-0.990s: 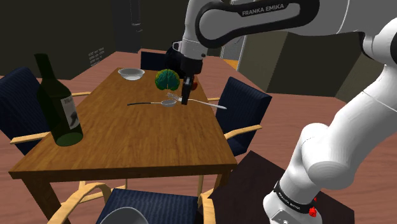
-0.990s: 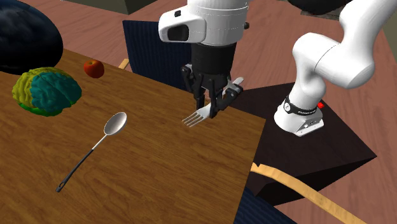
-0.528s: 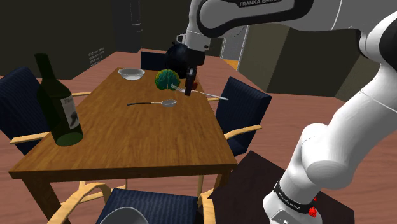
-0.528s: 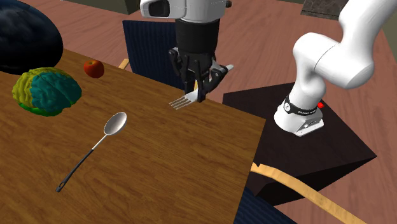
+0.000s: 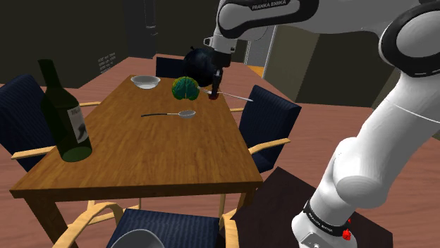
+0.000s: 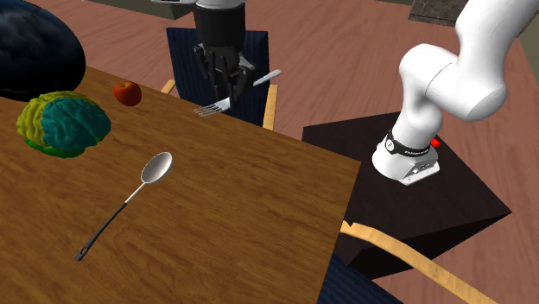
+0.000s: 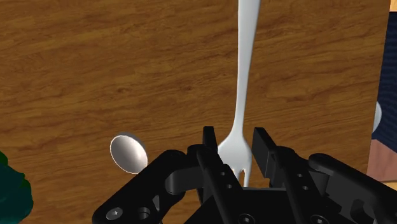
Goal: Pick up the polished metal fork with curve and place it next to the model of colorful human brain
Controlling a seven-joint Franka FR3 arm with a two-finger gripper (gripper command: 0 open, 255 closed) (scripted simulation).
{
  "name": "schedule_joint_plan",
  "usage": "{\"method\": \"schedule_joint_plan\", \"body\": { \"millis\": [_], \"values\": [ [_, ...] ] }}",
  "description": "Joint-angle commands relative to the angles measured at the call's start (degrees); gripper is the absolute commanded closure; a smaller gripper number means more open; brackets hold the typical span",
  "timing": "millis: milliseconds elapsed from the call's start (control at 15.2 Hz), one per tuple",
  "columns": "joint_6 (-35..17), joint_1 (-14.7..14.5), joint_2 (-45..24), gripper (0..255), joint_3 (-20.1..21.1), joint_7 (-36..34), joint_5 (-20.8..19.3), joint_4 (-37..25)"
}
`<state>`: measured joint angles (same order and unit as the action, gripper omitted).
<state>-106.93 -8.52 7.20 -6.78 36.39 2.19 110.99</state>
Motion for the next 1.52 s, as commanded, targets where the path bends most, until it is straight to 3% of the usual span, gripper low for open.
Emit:
{"method": "schedule_joint_plan", "body": {
  "millis": [0, 792, 1188, 1386, 1452],
  "values": [
    [0.6, 1.1, -2.1, 255, -1.6, 2.8, 0.2, -2.6],
    [6.8, 9.3, -20.8, 255, -8.3, 17.7, 5.1, -26.1],
    [13.8, 15.9, -34.6, 255, -9.5, 23.5, 9.2, -46.0],
    [20.9, 21.1, -45.4, 255, -9.2, 25.2, 11.6, -63.7],
    [19.6, 20.8, -44.7, 255, -9.1, 25.3, 11.4, -61.7]
  ]
}}
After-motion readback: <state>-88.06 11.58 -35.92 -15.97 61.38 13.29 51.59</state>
